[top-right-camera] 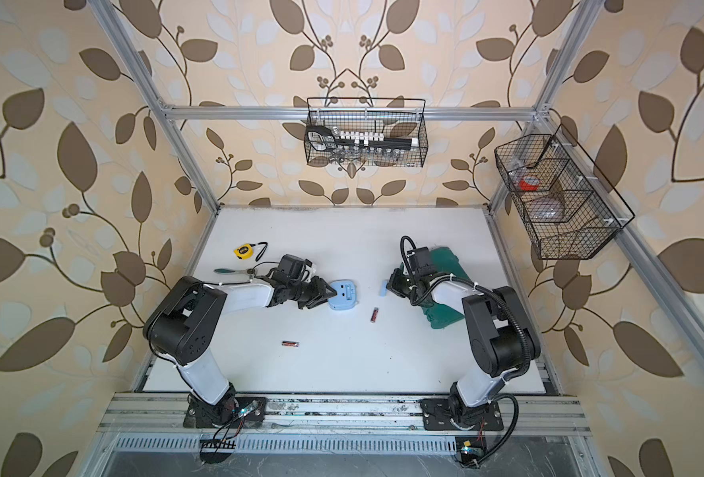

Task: Insert the battery into the alarm
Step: Place the cover at the center of the board, then pick up the battery at the center of the board.

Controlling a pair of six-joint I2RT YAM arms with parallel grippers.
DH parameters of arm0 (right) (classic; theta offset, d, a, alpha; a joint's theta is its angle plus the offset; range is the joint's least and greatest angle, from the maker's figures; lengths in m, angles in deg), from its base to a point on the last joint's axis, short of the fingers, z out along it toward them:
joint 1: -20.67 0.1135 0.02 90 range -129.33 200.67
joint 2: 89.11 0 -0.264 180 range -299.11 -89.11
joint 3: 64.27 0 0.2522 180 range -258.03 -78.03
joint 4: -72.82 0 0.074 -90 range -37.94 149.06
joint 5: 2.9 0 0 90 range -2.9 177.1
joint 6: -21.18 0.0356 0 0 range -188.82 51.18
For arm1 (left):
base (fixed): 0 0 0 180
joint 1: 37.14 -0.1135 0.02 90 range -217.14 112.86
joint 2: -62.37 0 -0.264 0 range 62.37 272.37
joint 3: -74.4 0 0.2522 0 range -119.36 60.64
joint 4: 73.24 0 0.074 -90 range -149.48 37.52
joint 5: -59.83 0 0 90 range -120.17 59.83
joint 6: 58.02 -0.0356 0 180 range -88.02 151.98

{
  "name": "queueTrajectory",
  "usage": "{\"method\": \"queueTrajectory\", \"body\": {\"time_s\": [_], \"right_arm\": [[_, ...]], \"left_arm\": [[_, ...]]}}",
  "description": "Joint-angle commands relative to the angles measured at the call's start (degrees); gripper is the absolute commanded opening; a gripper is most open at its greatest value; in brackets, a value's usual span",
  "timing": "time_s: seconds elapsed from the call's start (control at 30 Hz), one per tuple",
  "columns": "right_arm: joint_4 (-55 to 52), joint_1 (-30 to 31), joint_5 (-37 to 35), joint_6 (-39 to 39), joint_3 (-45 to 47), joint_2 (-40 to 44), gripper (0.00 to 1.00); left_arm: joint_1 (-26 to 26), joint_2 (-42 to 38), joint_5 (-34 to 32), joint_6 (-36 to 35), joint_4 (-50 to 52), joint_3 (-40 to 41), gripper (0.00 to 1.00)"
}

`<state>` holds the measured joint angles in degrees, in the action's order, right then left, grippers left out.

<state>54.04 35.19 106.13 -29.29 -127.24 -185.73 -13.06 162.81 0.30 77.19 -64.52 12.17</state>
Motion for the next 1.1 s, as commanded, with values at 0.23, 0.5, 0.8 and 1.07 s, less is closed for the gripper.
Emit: {"method": "queueTrajectory", "body": {"time_s": [0.23,0.5,0.8,1.07], "right_arm": [[-3.2,0.4,-3.7,-2.4,-2.6,-3.3,0.21],[-9.4,5.9,-14.7,-4.4,-2.2,5.4,0.42],[-17.9,20.3,-34.1,4.7,-0.4,11.8,0.54],[-18.9,28.1,-34.8,11.7,0.1,9.3,0.51]], "left_arm": [[0.6,1.1,-4.0,-1.6,6.4,0.1,0.43],[0.6,1.2,-4.2,-1.7,6.2,0.1,0.43],[0.6,1.3,-4.0,-2.5,5.9,-0.1,0.44],[0.6,1.6,-4.7,-4.8,7.1,-0.6,0.44]]}}
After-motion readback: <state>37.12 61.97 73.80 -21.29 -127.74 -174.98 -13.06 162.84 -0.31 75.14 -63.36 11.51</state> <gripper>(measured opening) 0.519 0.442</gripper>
